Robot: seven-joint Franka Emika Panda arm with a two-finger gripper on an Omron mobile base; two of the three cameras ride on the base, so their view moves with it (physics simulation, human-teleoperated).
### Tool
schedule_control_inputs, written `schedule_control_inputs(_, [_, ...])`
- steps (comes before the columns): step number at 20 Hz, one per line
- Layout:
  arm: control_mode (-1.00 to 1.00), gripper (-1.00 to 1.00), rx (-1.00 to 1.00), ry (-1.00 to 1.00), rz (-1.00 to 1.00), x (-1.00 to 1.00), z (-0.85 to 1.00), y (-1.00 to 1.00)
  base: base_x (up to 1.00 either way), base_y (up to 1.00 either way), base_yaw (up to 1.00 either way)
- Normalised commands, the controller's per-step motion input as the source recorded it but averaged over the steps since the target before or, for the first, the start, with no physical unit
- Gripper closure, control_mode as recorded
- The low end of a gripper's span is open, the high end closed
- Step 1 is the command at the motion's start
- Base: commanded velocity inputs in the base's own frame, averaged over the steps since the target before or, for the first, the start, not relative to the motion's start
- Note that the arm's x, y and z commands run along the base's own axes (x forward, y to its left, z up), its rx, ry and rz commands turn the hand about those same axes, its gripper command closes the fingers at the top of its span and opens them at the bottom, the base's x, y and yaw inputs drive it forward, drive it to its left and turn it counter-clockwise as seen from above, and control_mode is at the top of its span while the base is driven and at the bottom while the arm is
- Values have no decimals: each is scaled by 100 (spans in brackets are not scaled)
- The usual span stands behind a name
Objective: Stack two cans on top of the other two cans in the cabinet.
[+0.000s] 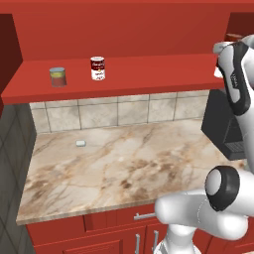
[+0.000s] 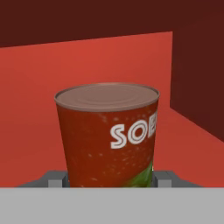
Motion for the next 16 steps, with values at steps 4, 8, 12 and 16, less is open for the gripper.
schedule_control_inputs(4, [-100,100,-1,0,9,6,0,-11,0,0,0])
schedule_control_inputs(8, [-100,100,0,0,6,7,0,-9,0,0,0])
schedule_control_inputs(12, [-100,100,0,0,5,12,0,-1,0,0,0])
schedule_control_inputs(16, [-100,100,-1,0,5,14,0,0,0,0,0])
